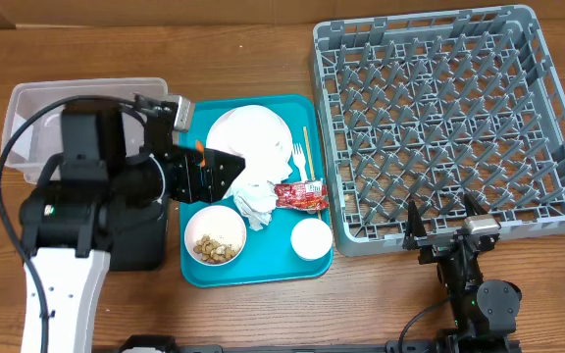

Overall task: Sort waste into correct bins and load items into the dishwasher
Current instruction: 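Move the left gripper over the teal tray toward the white tissues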

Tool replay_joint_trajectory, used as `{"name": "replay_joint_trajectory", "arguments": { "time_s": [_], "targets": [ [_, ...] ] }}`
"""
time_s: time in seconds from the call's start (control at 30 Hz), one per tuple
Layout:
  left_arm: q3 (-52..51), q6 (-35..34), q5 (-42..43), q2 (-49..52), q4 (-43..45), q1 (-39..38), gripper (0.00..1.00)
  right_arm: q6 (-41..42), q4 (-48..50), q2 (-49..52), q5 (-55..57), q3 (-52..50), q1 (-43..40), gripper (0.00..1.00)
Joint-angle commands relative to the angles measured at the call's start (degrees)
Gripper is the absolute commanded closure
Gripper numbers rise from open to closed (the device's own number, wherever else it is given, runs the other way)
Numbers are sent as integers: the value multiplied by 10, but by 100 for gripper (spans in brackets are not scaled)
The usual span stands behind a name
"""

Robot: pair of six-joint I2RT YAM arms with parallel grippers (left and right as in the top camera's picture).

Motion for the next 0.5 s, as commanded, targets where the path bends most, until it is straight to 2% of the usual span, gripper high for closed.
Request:
{"name": "replay_joint_trajectory", "arguments": {
  "time_s": [0.0,0.23,0.47],
  "targets": [
    [11,-70,-131,12,-34,-8,8,-2,2,-3,3,-6,-2,0],
    [10,-117,-261,15,-71,-64,22,-2,2,-3,3,-6,-2,0],
    [-2,-201,-374,29,-60,-146,20,-2,2,-3,3,-6,-2,0]
  ]
}}
